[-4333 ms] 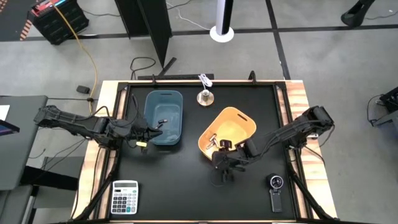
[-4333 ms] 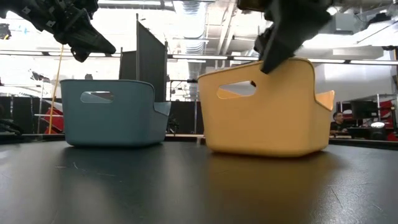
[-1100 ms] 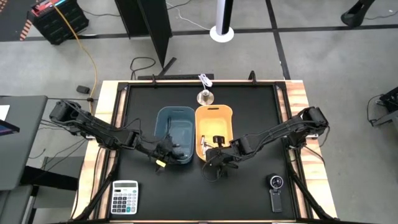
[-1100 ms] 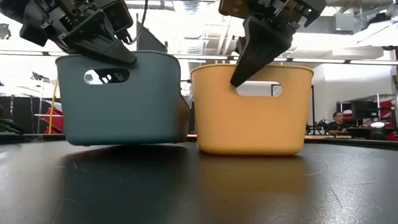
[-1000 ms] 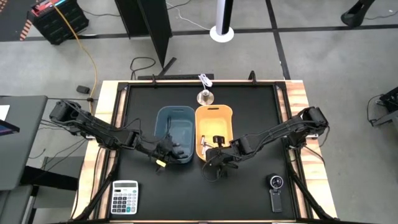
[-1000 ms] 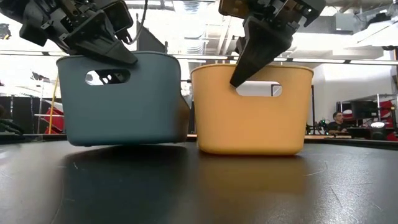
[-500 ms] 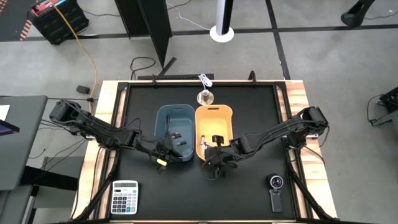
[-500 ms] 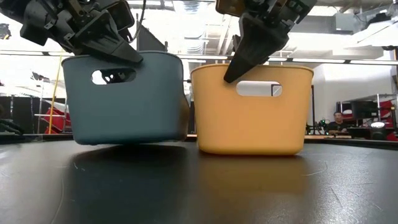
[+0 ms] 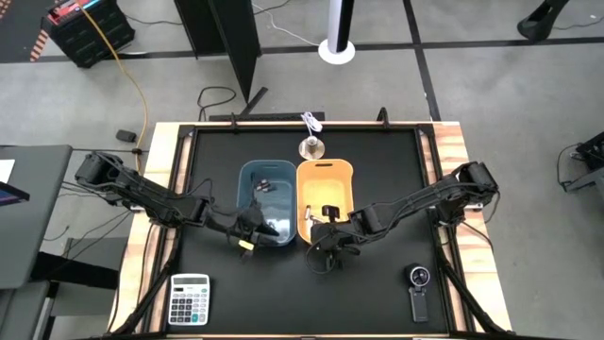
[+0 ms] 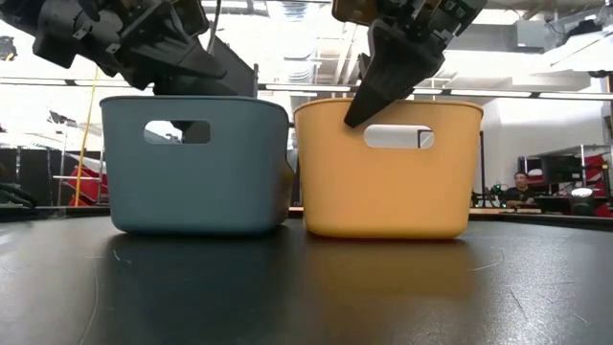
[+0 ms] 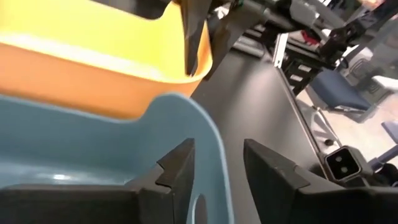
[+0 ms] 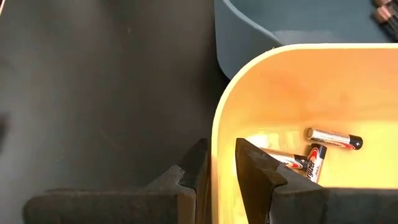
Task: Sort batteries
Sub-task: Move the yellow and blue bins to the center, then return to Home Position
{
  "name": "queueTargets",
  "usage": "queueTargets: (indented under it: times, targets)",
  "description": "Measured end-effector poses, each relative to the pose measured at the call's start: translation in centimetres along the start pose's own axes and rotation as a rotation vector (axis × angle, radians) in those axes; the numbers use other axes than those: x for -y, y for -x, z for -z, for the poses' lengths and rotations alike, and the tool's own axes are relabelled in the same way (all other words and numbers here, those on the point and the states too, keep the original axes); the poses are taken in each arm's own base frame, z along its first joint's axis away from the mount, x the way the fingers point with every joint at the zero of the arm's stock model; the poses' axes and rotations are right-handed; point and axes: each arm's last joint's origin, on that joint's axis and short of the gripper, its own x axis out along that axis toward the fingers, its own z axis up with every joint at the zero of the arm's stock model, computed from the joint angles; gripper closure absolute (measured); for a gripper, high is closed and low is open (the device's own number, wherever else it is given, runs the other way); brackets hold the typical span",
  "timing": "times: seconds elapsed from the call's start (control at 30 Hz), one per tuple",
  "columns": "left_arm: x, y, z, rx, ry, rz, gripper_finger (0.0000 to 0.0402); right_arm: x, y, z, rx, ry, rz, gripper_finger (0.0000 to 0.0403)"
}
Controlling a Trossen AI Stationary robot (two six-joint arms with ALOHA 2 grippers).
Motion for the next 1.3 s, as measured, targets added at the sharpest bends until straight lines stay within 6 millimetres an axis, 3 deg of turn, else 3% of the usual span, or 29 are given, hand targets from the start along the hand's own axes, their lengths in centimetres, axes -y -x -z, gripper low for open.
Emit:
queueTargets:
  times: [0.27,0.4,0.6,0.8,0.93,1.1,1.17,1.3]
  targets:
    - [0.2,0.2,-0.5,0.043,-0.038,0.017,0.0266,0.0,0.0,-0.1,0.006,0.001,-0.001,0.0303]
    - [0.6,1.2,-1.5,0.101,-0.077,0.037,0.0266,0.1,0.5,-0.2,0.023,0.006,0.029,0.0287]
    - [1.3,4.7,-3.5,0.196,-0.159,0.063,0.0266,0.2,4.1,-1.0,0.115,0.020,0.025,0.0242]
    - [1.4,8.1,-4.1,0.212,-0.206,0.000,0.0267,0.1,7.2,-0.6,0.145,0.086,0.040,0.0219]
    - [1.4,10.2,-3.6,0.248,-0.258,-0.071,0.0280,0.1,8.7,1.2,0.268,0.117,0.118,0.0262]
    - [0.5,11.3,-1.8,0.268,-0.296,-0.103,0.0355,0.9,9.4,4.9,0.457,0.155,0.086,0.0384]
    - [0.1,11.4,-1.2,0.263,-0.315,-0.112,0.0387,1.5,9.7,6.4,0.551,0.165,0.083,0.0389]
    - [-0.8,11.3,0.1,0.250,-0.339,-0.140,0.0399,3.4,10.1,10.0,0.687,0.167,0.097,0.0395]
